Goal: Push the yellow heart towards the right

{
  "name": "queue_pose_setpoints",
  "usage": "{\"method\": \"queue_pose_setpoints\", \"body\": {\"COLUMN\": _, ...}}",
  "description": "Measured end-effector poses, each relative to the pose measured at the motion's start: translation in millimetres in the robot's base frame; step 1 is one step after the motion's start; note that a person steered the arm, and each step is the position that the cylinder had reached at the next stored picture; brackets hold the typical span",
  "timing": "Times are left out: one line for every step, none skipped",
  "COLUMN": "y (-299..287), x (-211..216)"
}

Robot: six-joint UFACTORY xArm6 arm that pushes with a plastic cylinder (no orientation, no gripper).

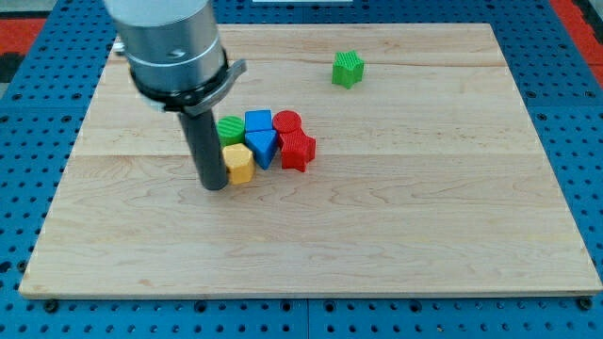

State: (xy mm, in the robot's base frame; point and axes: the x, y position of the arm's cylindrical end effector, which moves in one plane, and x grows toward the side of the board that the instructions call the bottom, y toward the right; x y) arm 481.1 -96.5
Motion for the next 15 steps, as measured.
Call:
{"method": "queue_pose_setpoints", "body": {"y": 25.0, "x": -12.4}}
{"method": "queue_pose_setpoints", "body": {"y": 29.5, "x": -13.6}}
{"method": "queue_pose_setpoints", "body": {"y": -8.0, "x": -6.3}}
{"method": "queue_pose_setpoints", "body": {"y": -73.4, "x": -6.6}}
{"method": "queue_pose_setpoints", "body": {"y": -163.0, "x": -14.2}}
{"method": "queue_pose_setpoints", "body": {"y": -169.7, "x": -72.3}}
{"method": "queue_pose_setpoints", "body": {"y": -208.4, "x": -94.6}}
{"method": "queue_pose_setpoints", "body": {"y": -188.2, "x": -138.3}}
{"method": "queue_pose_setpoints", "body": {"y": -187.2, "x": -166.8}}
{"method": "queue_pose_setpoints", "body": {"y": -179.8, "x": -167.6}}
{"method": "queue_pose_setpoints", "body": {"y": -165.5, "x": -157.6}}
{"method": "queue_pose_setpoints", "body": {"y": -187.5, "x": -175.2}}
{"method": "queue_pose_setpoints", "body": {"y": -162.4, "x": -184.7}}
{"method": "queue_pose_setpoints", "body": {"y": -101.4, "x": -197.8}}
{"method": "queue_pose_setpoints", "body": {"y": -37.8, "x": -215.8}}
